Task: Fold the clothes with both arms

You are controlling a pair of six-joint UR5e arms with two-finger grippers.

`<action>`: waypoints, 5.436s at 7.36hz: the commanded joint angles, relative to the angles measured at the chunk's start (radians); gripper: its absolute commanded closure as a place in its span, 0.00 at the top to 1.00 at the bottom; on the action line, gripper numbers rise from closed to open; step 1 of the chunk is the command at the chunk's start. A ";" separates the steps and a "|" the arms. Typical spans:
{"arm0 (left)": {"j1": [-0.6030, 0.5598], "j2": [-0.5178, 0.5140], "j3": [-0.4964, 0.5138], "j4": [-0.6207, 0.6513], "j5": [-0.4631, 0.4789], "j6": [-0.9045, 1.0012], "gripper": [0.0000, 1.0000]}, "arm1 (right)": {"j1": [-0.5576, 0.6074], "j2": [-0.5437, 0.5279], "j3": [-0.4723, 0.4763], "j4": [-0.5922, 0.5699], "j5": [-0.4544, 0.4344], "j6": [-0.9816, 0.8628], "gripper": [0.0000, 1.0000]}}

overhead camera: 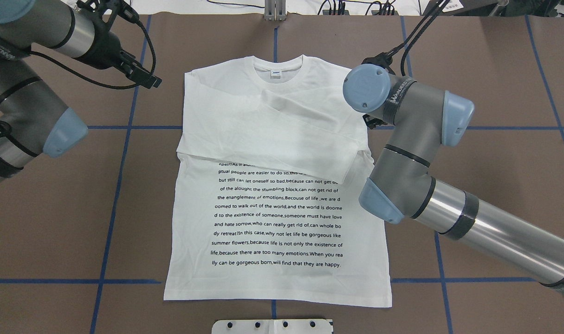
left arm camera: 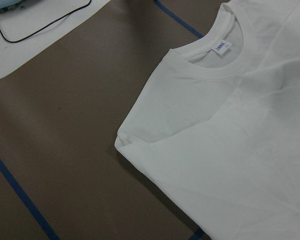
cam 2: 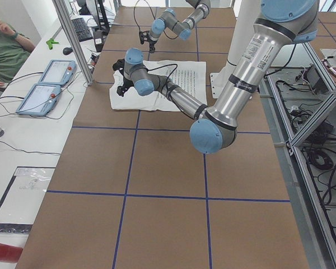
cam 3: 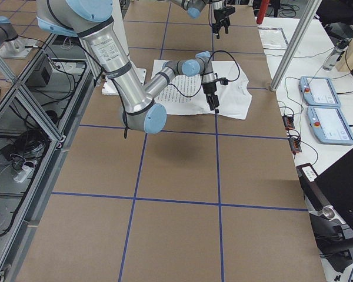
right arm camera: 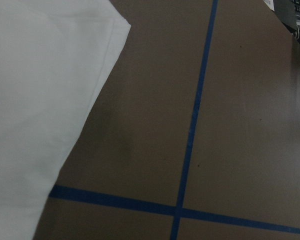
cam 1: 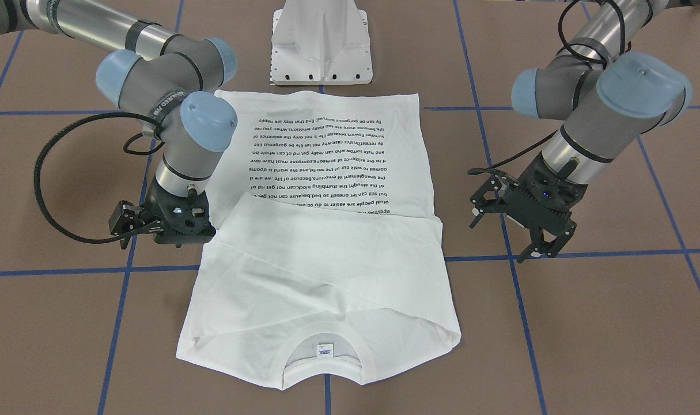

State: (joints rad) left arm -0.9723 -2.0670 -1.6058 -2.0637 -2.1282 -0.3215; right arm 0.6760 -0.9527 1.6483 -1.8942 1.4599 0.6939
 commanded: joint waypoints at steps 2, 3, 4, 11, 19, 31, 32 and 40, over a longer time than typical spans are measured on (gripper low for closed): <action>0.058 0.120 -0.182 0.002 0.013 -0.276 1.00 | 0.017 -0.237 0.380 0.139 0.198 0.112 1.00; 0.107 0.186 -0.283 0.004 0.069 -0.388 1.00 | 0.017 -0.301 0.457 0.192 0.261 0.227 1.00; 0.204 0.291 -0.416 0.004 0.161 -0.554 1.00 | -0.007 -0.355 0.526 0.260 0.272 0.352 1.00; 0.858 0.498 -0.582 0.008 0.652 -1.250 1.00 | -0.548 -0.819 0.610 0.804 -0.145 0.906 1.00; 0.929 0.478 -0.470 0.045 0.700 -1.283 0.44 | -0.578 -0.810 0.604 0.738 -0.150 0.958 1.00; 0.937 0.458 -0.468 0.112 0.697 -1.246 0.39 | -0.579 -0.810 0.602 0.738 -0.151 0.958 1.00; 0.937 0.458 -0.468 0.114 0.697 -1.240 0.39 | -0.579 -0.810 0.602 0.738 -0.151 0.958 1.00; 0.942 0.444 -0.485 0.112 0.697 -1.242 0.00 | -0.585 -0.810 0.602 0.738 -0.159 0.960 1.00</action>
State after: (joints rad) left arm -0.0284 -1.6218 -2.0776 -1.9499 -1.4326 -1.5626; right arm 0.0943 -1.7636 2.2503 -1.1566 1.3024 1.6524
